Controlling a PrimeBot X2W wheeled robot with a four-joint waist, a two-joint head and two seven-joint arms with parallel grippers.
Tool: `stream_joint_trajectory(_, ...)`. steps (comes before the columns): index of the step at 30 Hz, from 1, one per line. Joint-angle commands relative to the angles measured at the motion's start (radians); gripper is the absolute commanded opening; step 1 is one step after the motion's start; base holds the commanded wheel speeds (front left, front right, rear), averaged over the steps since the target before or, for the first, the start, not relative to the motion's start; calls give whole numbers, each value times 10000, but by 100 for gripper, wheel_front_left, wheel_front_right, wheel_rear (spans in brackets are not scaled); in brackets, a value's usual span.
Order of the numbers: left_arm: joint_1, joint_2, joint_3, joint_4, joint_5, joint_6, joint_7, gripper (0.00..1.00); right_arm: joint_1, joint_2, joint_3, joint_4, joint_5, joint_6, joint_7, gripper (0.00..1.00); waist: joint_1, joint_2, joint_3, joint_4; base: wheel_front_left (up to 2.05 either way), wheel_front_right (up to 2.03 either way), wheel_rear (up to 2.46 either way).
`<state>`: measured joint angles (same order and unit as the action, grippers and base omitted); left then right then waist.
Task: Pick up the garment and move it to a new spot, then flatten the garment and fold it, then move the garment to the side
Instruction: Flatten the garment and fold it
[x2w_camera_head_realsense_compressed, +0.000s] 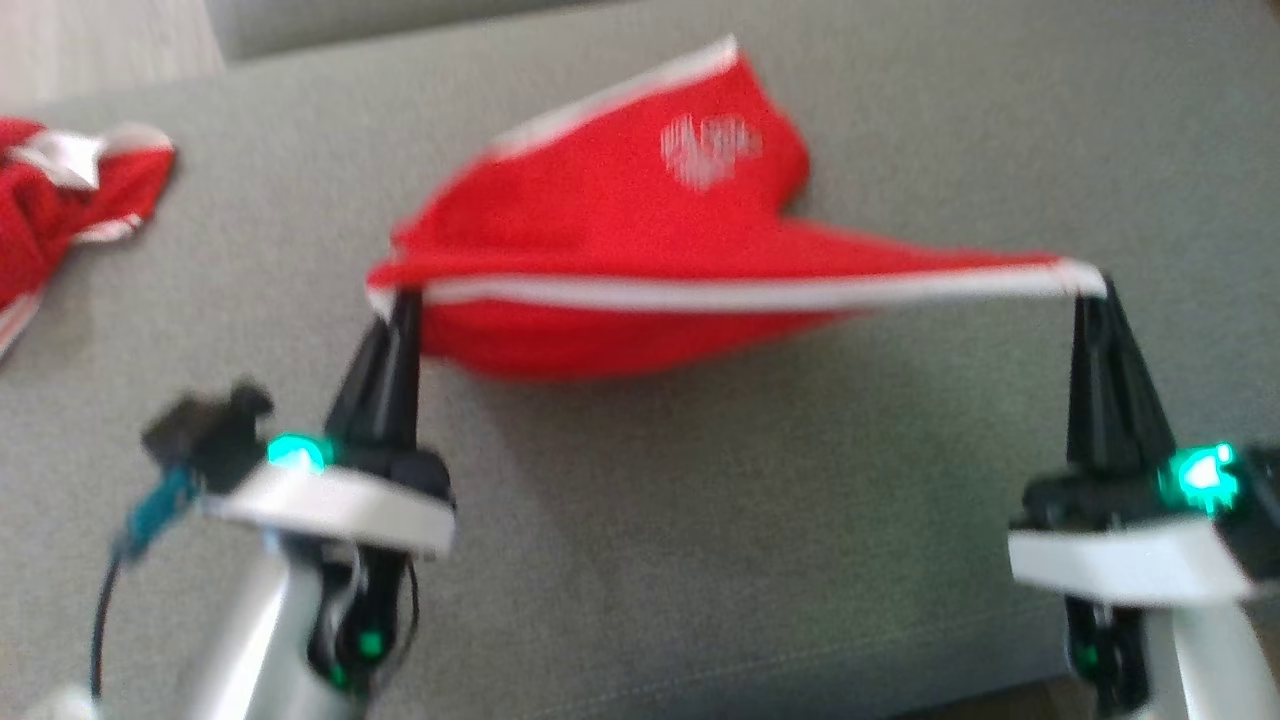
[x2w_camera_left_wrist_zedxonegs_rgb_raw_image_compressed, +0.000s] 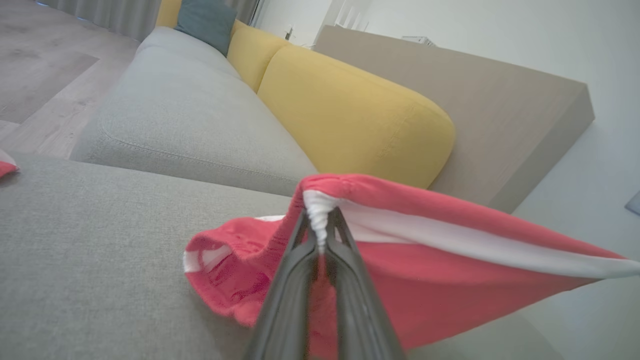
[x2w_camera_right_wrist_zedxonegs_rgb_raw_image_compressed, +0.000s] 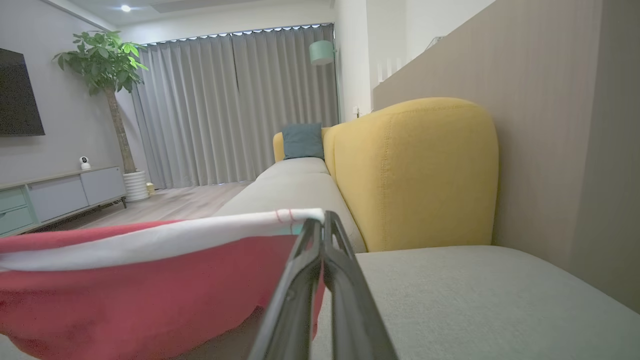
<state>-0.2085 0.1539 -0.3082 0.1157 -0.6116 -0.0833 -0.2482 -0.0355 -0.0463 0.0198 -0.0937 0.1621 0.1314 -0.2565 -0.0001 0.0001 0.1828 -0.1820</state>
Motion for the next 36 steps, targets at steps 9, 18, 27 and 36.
stream_joint_trajectory(9, 2518, -23, 237, -2554, -238, 859, 26, 0, 1667, -40, -5, -1249, -445, -7, -53, 0, 1, -1, -582, -81, 0, 0, 0)
stream_joint_trajectory(18, 2595, -466, -41, -1999, -924, 957, 462, 0, 460, -40, -26, 275, -630, -7, -53, 0, 1, -1, 87, 499, 0, 0, 0)
stream_joint_trajectory(27, 700, -869, 15, -160, -2064, 1280, 1327, 0, -2224, -498, 365, 2814, -939, -7, 57, 0, 1, -1, 774, 1245, 0, 0, 0)
stream_joint_trajectory(36, -1566, -1000, -240, 1713, -2600, 1629, 1850, 0, -5273, -1258, 1264, 5945, -735, -7, 467, 0, 1, -1, 1431, 1880, 0, 0, 0)
